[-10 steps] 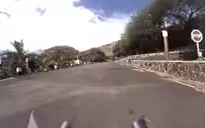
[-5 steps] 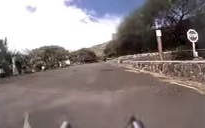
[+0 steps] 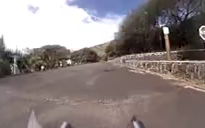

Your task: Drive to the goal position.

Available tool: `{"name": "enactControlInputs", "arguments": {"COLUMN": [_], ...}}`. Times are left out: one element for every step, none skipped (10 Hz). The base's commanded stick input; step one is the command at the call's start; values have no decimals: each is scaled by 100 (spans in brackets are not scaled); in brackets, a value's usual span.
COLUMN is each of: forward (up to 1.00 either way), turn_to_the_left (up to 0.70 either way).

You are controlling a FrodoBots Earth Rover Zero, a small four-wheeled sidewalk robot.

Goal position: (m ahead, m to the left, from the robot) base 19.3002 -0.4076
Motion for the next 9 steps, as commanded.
{"name": "enactControlInputs", "arguments": {"forward": [85,85,85,85,85,85,85,85,85], "turn_to_the_left": [0,0,-3,-15,-27,-34,-31,-21,-10]}}
